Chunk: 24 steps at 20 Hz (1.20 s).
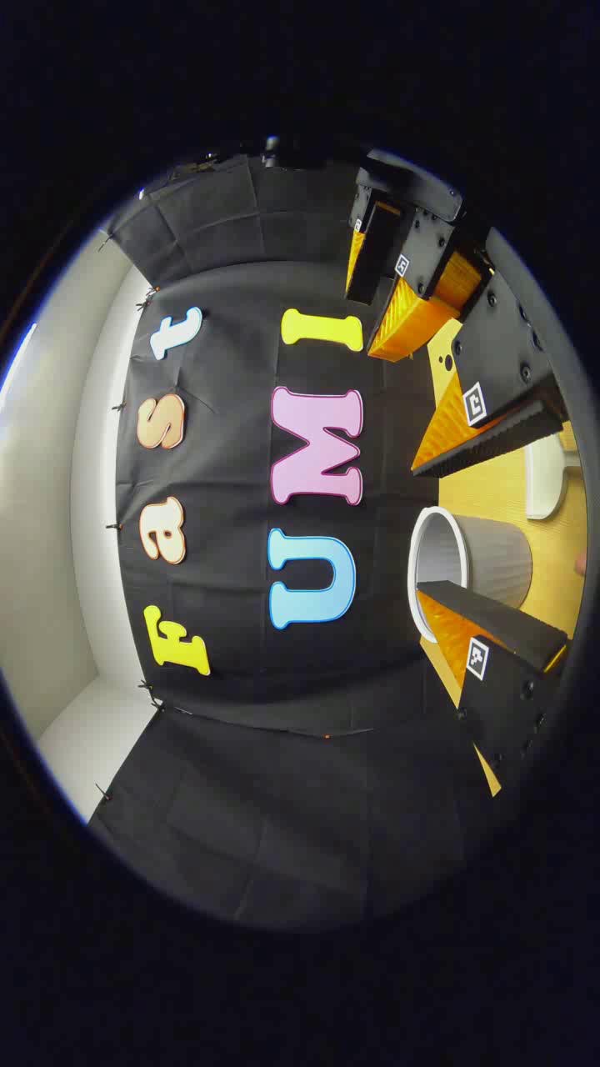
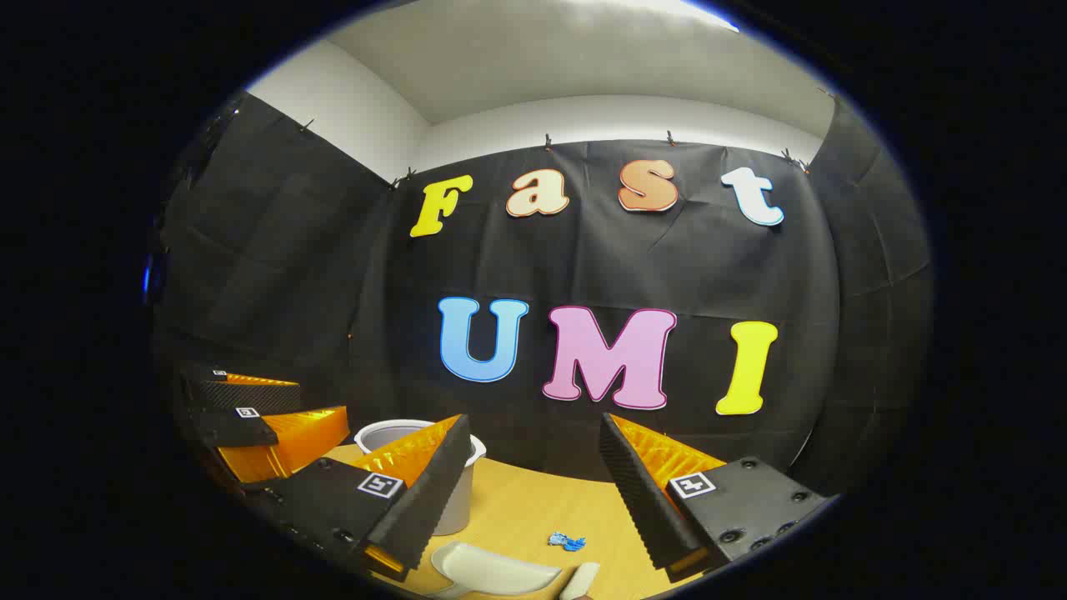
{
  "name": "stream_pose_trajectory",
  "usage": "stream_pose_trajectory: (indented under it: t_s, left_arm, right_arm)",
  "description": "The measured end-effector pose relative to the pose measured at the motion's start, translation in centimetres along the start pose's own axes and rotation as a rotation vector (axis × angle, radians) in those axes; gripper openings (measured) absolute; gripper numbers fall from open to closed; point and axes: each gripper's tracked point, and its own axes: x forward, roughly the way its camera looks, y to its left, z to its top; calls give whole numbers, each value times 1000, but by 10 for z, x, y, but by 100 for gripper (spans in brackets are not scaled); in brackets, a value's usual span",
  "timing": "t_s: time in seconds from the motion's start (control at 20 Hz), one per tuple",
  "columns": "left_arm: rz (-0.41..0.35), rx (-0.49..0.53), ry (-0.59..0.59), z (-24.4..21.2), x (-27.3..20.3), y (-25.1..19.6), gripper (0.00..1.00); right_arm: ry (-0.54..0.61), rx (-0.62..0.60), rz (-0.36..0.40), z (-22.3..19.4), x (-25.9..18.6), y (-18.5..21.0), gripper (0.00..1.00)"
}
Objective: Pick up the small broom and dustpan from the desktop, sweep the trash into the dustpan with the broom, and then empty the trash into the garbage bin.
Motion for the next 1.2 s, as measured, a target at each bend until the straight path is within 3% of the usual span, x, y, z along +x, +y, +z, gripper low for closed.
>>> stream_pose_trajectory:
  t_s: [0.35, 0.6, 0.75, 0.85, 1.05, 1.2]
  left_arm:
    - [-60, -48, -16, 0, 1, 5, 75]
    - [-153, -56, -3, -6, 12, 3, 75]
    - [-263, -73, -18, -4, 14, -12, 75]
    - [-293, -86, -37, 0, 19, -12, 75]
    - [-347, -80, -28, 1, 25, -32, 74]
    - [-400, -127, -56, 12, 21, -48, 75]
  right_arm:
    - [-19, -23, -76, 9, -6, 1, 97]
    - [-39, -35, -164, 20, -13, -7, 99]
    - [-38, -61, -214, 24, -21, -11, 99]
    - [-40, -87, -236, 31, -25, -14, 99]
    - [-81, -83, -262, 44, -27, -24, 98]
    - [-96, -84, -238, 43, -26, -27, 98]
